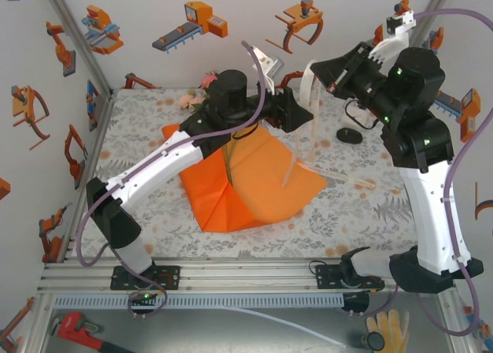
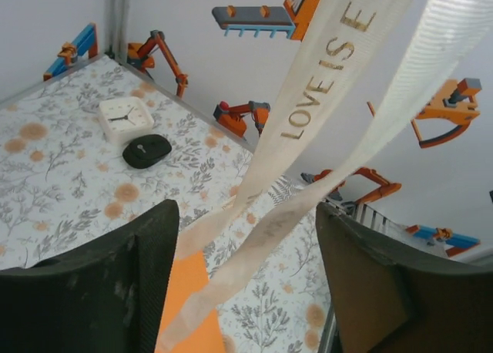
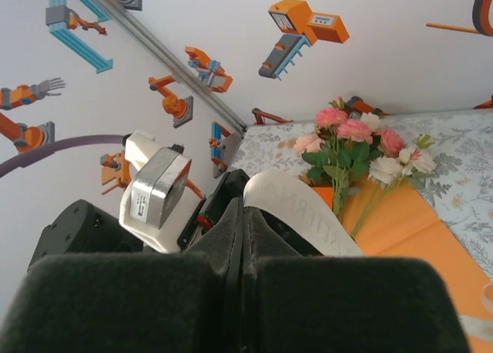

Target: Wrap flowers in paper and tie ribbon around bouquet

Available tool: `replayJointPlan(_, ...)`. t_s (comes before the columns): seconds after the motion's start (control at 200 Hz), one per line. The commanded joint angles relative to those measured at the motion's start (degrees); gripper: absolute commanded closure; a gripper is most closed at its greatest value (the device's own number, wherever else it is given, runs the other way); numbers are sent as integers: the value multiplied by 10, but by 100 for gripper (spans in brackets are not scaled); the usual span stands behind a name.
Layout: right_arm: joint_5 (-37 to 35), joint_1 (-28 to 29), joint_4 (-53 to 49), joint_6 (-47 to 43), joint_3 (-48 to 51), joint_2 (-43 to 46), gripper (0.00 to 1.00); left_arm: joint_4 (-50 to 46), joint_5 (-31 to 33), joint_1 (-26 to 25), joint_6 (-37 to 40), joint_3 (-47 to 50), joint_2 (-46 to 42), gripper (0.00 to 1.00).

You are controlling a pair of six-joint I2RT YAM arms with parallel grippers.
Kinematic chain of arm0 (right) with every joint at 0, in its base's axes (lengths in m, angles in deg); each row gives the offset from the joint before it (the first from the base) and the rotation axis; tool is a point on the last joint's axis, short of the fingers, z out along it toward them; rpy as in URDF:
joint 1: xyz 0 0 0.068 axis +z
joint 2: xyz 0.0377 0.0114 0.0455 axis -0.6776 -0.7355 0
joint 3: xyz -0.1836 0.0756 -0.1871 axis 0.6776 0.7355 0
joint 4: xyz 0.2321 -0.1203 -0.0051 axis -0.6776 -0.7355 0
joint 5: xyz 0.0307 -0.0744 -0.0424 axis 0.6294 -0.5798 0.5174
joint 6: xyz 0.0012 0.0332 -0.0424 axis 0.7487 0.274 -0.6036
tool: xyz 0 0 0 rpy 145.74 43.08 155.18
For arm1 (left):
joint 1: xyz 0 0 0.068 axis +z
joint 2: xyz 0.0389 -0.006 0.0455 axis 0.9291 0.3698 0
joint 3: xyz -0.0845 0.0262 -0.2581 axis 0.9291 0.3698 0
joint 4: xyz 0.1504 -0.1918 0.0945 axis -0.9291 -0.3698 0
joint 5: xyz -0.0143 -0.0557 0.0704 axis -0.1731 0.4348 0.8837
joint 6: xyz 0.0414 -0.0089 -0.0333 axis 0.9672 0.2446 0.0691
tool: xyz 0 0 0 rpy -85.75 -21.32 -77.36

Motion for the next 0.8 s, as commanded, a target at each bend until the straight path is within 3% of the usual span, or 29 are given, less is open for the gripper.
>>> replayJointPlan(0.0,-16,4,13,-8,12,9,100,26,-51,5,-29,-4,3,55)
replayJointPlan(0.08,-37,4,7,-27,39,19,100,-5,8,9,-15,14,-23,100)
replayJointPlan(0.225,-38,4,-12,-134,128,56,57,-107,68,18,27,10,-81,100)
replayJointPlan(0.305,-41,4,5,-198,229,98,42,-180,115,19,45,7,-117,100)
replayJointPlan(0.411,-36,4,50,-277,367,135,34,-247,191,19,63,25,-176,100)
replayJointPlan(0.536,-40,9,54,-367,434,110,33,-320,266,20,68,52,-251,100)
replayJointPlan(0.716,32,80,118,-442,511,34,27,-369,320,20,59,74,-346,100)
replayJointPlan(0.796,12,111,174,-494,541,1,24,-412,347,20,55,49,-369,100)
